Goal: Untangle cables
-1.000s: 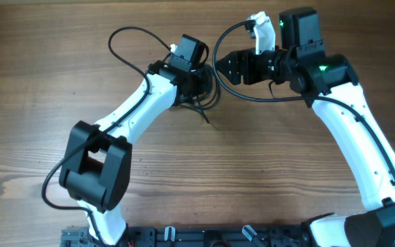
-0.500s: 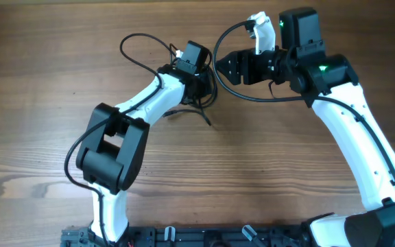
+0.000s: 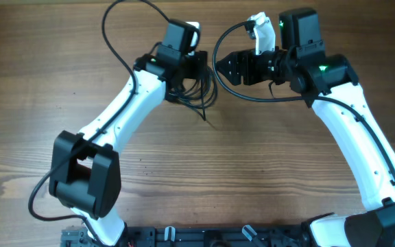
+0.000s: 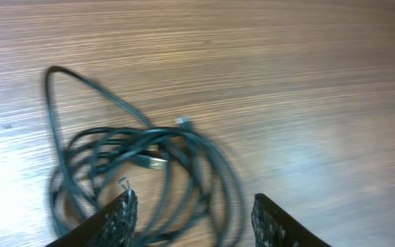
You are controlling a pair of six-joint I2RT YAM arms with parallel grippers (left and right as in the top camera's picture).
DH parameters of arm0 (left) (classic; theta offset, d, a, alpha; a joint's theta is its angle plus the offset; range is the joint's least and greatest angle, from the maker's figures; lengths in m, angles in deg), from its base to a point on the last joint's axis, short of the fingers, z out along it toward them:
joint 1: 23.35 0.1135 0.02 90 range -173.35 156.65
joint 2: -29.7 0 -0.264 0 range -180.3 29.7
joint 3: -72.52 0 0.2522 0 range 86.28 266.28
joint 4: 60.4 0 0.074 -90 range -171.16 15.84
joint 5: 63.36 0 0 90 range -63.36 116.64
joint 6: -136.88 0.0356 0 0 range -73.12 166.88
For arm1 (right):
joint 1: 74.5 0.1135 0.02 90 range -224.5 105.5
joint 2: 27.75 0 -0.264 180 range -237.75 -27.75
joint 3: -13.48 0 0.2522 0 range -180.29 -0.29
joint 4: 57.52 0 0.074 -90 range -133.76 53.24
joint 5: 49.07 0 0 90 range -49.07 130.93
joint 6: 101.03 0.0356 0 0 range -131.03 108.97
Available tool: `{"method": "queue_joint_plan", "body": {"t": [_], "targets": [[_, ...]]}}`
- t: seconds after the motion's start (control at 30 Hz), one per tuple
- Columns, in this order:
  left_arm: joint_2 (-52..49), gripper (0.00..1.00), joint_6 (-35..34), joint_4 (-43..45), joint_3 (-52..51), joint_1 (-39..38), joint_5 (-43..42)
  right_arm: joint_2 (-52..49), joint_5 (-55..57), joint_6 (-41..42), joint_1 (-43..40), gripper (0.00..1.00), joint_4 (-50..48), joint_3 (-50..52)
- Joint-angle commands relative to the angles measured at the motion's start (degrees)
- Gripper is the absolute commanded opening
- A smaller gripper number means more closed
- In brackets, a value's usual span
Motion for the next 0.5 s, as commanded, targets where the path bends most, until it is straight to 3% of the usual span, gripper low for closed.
{"method": "queue_joint_plan", "body": {"t": [0.0,0.13,0.33,0.47], "targets": [[-4.5,0.53,5.0,1.5,0.0,4.7,0.1,-0.6,0.3,0.7,-0.1,0.77,0.3,-0.2],[-8.4,0.47,13.0,5.4,0.0,8.1,-8.2,-0.6,0.3,0.7,-0.1,0.77,0.5,-0.2],[-10.5,0.38,22.6,9.2,0.0,8.1,-9.9,-0.6,0.3,0.7,-0.1,0.77,0.5,-0.2],[-10.8,0.33,25.4,10.5,0.0,8.0,-9.9,-0.6,0.3,0.7,-0.1,0.77,0.5,-0.2]]}}
